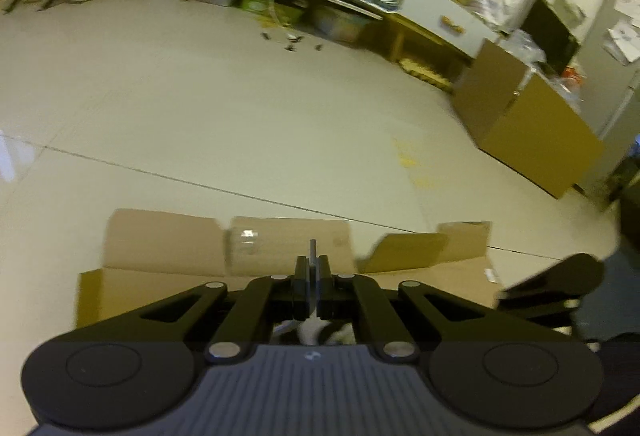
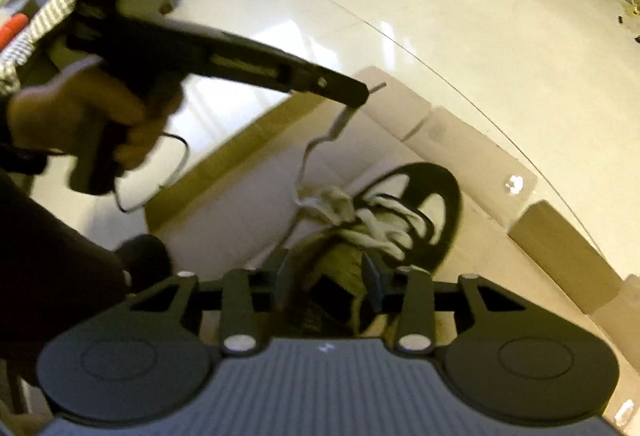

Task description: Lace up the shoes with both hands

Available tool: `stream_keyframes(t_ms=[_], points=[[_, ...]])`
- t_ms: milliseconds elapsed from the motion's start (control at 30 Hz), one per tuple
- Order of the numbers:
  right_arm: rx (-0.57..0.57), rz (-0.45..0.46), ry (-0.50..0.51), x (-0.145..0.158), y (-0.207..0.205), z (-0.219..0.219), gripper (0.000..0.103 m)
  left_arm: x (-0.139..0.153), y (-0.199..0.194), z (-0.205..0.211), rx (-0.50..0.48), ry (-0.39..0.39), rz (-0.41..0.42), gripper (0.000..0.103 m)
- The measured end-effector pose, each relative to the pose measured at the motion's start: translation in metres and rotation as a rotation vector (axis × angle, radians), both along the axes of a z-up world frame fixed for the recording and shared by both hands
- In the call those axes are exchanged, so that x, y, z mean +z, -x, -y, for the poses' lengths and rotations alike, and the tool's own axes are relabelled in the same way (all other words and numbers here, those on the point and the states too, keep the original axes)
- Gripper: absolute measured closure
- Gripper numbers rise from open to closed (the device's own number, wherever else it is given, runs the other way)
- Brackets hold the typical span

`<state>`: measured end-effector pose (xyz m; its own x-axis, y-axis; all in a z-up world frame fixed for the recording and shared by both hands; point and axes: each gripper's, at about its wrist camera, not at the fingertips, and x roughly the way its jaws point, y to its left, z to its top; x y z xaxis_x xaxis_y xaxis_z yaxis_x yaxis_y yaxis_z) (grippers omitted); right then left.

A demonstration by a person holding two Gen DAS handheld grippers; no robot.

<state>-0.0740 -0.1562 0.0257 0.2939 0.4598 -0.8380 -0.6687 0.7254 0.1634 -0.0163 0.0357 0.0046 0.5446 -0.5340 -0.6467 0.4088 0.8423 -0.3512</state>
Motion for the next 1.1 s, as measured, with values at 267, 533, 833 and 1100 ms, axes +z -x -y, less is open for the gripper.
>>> stream_keyframes(t_ms=[267,533,833,1100], points=[[-0.002,0.025,0.069,-0.018,-0.001,0.001,0.072,-0.004,0.018,0.032,-0.140,0.017,-0.058,0.101],[-0.043,0.024,0.096,-0.024,-0.002,0.010,0.080,-0.022,0.034,0.046,-0.193,-0.008,-0.132,0.101],[-0.369,-0.355,-0.298,-0.053,-0.031,0.092,0.091,-0.036,0.034,0.054,-0.233,-0.083,-0.201,0.102],[-0.525,-0.535,-0.500,-0.078,-0.031,0.123,0.092,-0.041,0.027,0.070,-0.306,-0.143,-0.210,0.102]])
